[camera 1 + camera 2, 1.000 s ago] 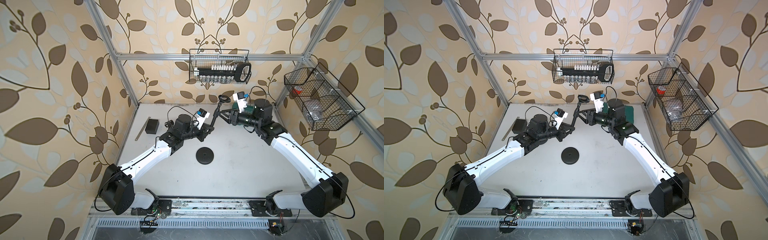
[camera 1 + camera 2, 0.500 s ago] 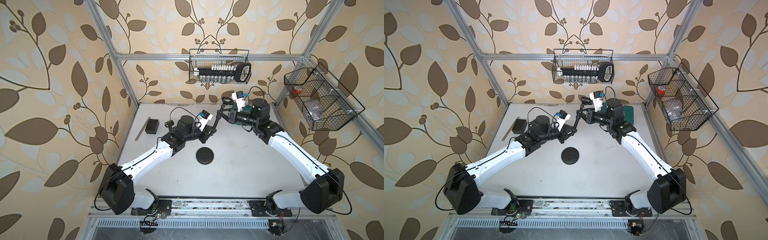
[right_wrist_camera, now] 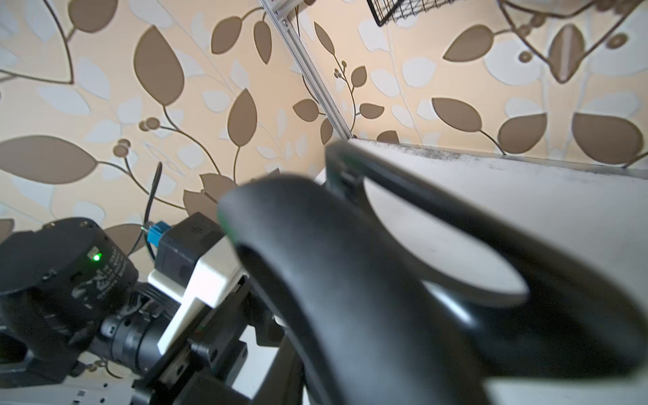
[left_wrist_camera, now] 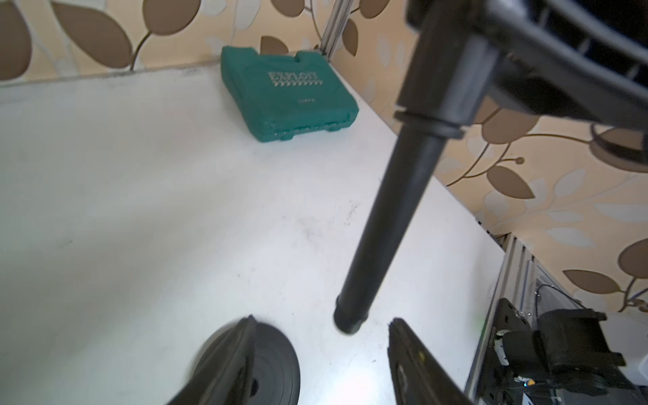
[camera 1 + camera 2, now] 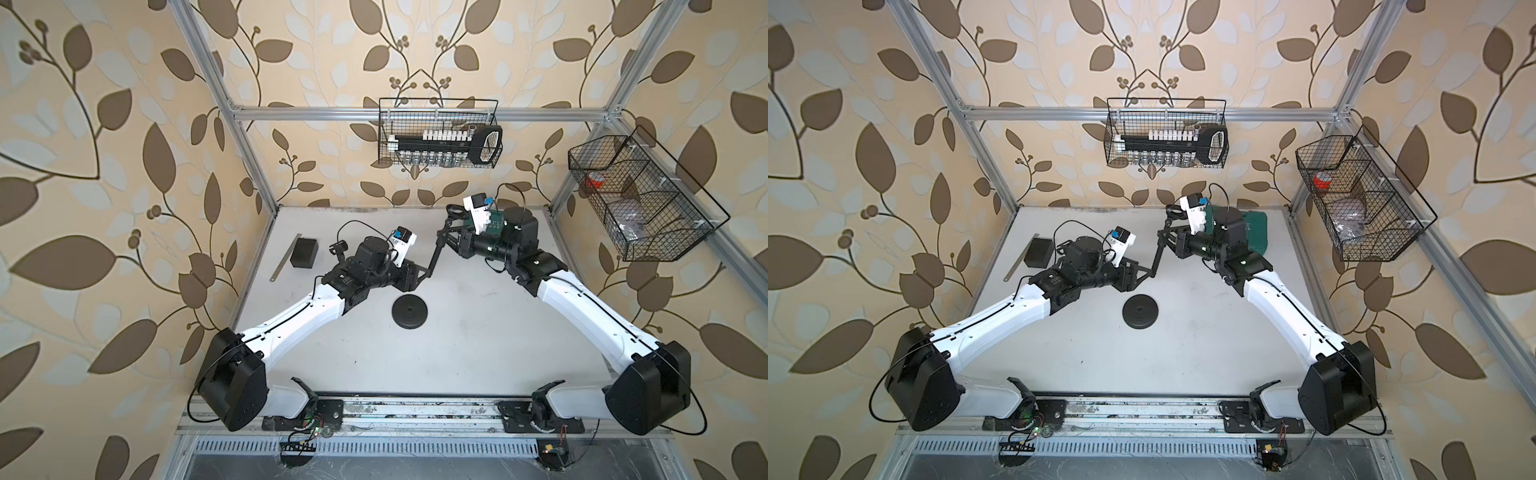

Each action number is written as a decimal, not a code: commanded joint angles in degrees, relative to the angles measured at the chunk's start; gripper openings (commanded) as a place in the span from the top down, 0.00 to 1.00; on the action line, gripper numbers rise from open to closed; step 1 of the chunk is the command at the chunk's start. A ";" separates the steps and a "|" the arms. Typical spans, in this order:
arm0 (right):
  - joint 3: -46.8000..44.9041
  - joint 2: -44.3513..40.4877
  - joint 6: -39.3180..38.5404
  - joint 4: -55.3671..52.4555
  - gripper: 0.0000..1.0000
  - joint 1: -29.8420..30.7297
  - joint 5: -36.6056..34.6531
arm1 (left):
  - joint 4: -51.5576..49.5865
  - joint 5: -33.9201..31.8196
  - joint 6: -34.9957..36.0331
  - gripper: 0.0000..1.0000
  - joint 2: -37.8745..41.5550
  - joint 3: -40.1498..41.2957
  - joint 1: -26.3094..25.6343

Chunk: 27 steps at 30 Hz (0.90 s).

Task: Assemble a microphone stand
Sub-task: Adjust the microphone stand pole at the center of the board, then hold the microphone stand pole at the microphone stand base, then move the microphone stand base to the center of the board.

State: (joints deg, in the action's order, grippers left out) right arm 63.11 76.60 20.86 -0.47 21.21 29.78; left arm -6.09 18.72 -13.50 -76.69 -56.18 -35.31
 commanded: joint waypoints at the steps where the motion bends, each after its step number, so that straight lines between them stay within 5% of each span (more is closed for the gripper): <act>1: -3.89 -2.75 -6.61 3.20 1.00 0.70 -2.74 | -7.63 -3.26 -7.09 0.35 2.75 3.26 -0.43; 9: -10.95 -6.36 -13.51 4.82 1.00 6.11 -9.20 | -17.53 -5.80 -14.28 0.28 2.05 6.14 1.72; 27: -17.82 -6.75 -14.56 8.32 1.00 6.95 -7.63 | -7.67 -0.59 -10.16 0.20 -12.38 8.45 3.76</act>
State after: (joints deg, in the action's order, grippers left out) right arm 46.09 70.35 7.64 5.72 27.88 22.04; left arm -16.95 16.47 -25.30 -88.92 -48.16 -32.14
